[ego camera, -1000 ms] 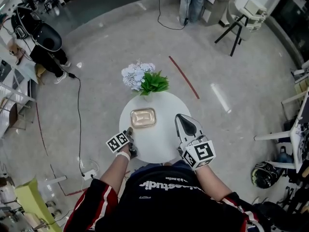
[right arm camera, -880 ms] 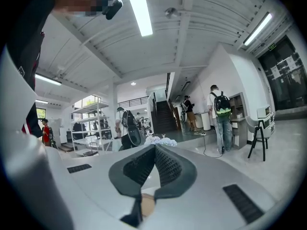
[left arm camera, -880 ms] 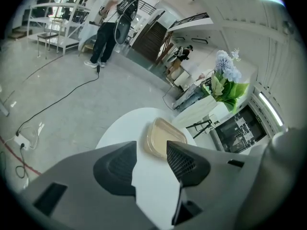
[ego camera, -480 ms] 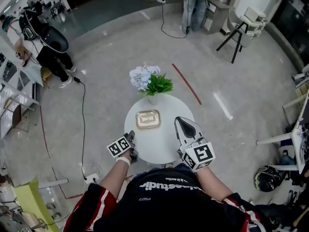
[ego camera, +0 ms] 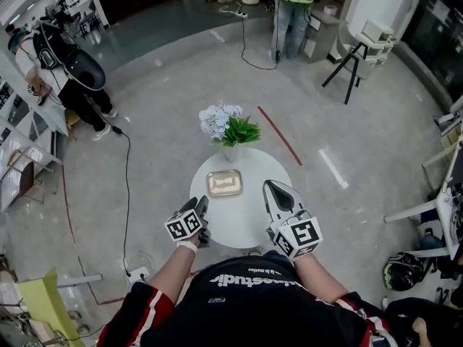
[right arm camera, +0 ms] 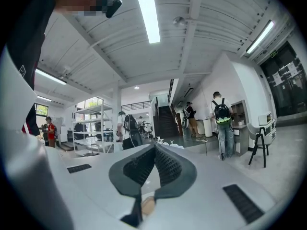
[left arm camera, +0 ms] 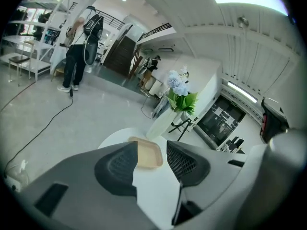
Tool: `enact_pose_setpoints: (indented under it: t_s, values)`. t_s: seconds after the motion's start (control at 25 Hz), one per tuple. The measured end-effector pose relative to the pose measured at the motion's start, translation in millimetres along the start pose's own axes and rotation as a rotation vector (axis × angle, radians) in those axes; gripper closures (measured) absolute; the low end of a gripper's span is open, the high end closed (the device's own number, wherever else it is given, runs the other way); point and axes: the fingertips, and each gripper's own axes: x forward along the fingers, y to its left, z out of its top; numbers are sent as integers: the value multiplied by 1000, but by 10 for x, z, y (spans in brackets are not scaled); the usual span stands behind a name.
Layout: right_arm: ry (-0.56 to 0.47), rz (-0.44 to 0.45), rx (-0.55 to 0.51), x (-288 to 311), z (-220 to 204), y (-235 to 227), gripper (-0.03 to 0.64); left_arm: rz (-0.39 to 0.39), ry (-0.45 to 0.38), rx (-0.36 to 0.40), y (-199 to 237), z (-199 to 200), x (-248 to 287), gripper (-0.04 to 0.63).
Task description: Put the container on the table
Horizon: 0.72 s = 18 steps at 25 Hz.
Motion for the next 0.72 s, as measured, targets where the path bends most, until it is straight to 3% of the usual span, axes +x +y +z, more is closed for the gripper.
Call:
enact_pose_setpoints:
  t_s: [0.52, 0.72]
  values:
    - [-30, -5, -7, -96, 89, 120, 601, -149, -194, 174, -824, 743, -475, 407]
    - [-37, -11, -9, -141, 138, 126, 601, -188, -249, 285, -1112, 930, -700, 407]
